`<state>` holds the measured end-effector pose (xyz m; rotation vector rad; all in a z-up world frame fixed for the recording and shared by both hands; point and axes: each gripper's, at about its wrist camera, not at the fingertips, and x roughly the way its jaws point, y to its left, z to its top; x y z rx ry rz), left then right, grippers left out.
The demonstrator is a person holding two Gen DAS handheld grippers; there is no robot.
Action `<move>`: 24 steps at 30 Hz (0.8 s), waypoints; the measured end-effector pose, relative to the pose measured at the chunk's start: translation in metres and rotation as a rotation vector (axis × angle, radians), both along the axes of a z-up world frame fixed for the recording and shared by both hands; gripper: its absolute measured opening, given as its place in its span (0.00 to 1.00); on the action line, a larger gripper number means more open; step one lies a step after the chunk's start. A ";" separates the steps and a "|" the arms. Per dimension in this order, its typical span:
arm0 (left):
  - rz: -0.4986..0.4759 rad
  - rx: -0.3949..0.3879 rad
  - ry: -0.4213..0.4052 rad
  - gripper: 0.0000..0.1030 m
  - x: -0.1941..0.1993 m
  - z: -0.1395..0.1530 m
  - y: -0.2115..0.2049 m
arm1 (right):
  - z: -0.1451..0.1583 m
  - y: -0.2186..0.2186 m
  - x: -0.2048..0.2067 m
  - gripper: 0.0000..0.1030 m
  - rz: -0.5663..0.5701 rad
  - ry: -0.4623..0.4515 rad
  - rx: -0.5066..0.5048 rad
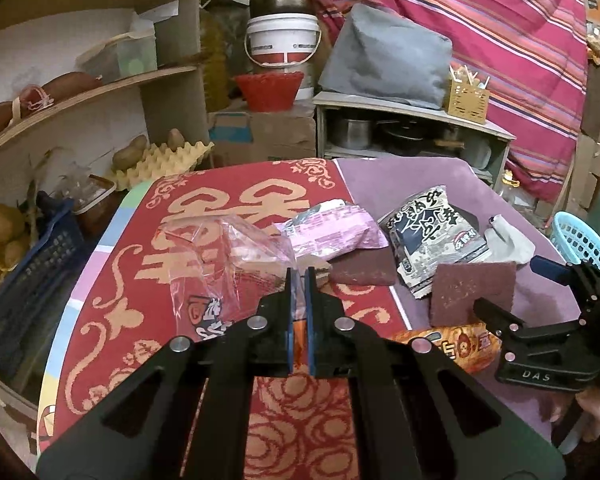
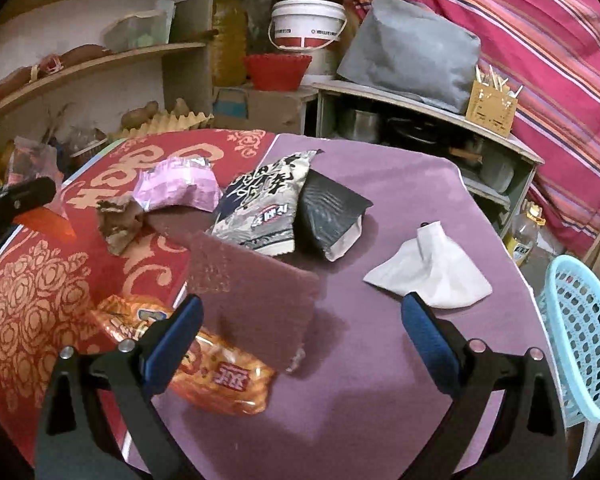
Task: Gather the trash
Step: 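Grasp the maroon scouring pad with the right tool while the left tool holds the clear bag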
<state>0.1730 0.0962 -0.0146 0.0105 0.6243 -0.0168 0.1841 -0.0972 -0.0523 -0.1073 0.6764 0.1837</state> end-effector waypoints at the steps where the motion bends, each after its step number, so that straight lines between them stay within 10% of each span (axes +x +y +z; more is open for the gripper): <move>1: 0.002 -0.001 0.000 0.02 0.000 0.000 0.001 | 0.000 0.003 0.001 0.94 -0.005 -0.001 0.001; 19: 0.019 -0.012 0.007 0.02 0.005 -0.002 0.011 | -0.012 0.040 0.022 0.92 -0.129 0.057 -0.074; 24: 0.015 -0.014 0.005 0.02 0.005 -0.001 0.008 | -0.015 0.034 0.022 0.67 -0.089 0.095 -0.042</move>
